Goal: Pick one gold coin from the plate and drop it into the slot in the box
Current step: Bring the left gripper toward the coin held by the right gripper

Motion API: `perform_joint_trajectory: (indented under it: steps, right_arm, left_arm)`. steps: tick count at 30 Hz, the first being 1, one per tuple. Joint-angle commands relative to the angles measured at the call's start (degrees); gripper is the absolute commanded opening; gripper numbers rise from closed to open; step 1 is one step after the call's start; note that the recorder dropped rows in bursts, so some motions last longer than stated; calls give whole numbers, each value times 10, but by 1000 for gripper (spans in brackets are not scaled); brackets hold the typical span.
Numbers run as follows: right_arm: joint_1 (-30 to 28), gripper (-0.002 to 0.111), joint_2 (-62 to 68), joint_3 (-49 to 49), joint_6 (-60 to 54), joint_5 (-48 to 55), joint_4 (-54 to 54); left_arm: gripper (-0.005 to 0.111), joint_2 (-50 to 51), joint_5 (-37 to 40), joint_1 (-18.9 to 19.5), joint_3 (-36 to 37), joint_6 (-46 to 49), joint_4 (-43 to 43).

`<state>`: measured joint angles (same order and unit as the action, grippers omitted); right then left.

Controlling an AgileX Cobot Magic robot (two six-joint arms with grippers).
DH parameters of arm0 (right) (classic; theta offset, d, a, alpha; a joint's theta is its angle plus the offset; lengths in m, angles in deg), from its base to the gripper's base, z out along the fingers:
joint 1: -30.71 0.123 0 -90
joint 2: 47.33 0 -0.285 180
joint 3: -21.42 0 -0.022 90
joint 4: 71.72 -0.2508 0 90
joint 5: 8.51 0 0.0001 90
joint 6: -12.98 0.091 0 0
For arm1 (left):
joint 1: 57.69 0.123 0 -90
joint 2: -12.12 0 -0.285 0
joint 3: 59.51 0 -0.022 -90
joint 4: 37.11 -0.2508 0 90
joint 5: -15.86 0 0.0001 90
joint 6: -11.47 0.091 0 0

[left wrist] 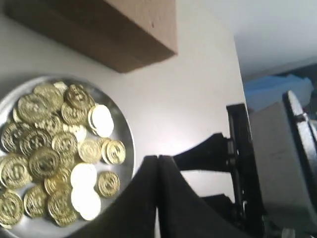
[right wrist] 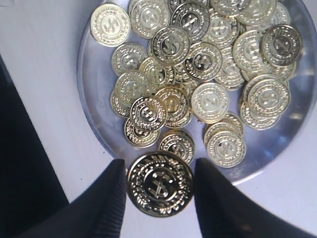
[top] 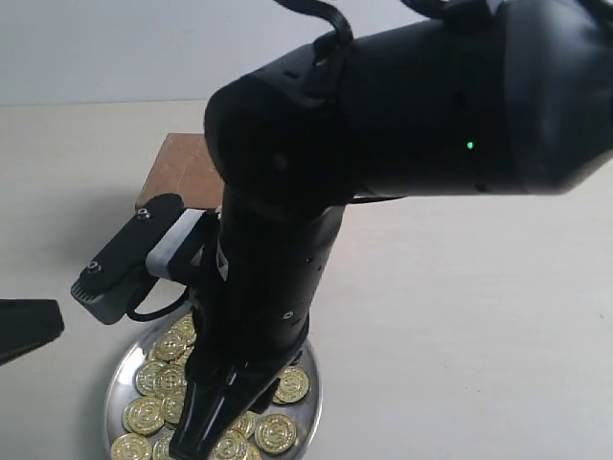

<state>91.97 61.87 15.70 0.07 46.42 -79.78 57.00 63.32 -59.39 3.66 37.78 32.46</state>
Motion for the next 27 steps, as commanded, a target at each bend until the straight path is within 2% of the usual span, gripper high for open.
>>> perform_joint_trajectory:
  steps: [1, 5, 11, 16, 19, 24, 26, 27]
  right_arm:
    - [0, 27, -29, 5, -42, 25, -8]
    - [0, 27, -42, 5, -70, 40, -16]
    - [0, 27, -61, 5, -84, 40, -32]
    - [0, 27, -79, 5, -97, 41, -38]
    - [0, 27, -88, 5, -99, 41, -38]
    - [0, 27, -89, 5, -99, 38, -38]
    - [0, 27, -89, 5, -99, 38, -38]
    - [0, 27, -89, 5, -99, 37, -38]
  left_arm:
    - [2, 112, 115, 1, -38, 55, 62]
    - [2, 194, 173, 1, -43, 112, 141]
    - [1, 286, 197, 1, -43, 203, 142]
    - [1, 345, 211, 1, -43, 237, 148]
    - [10, 378, 225, 1, -47, 242, 149]
    - [47, 422, 225, -12, -48, 280, 193]
    - [56, 434, 225, -29, -48, 299, 205]
    - [56, 441, 225, -37, -48, 307, 206]
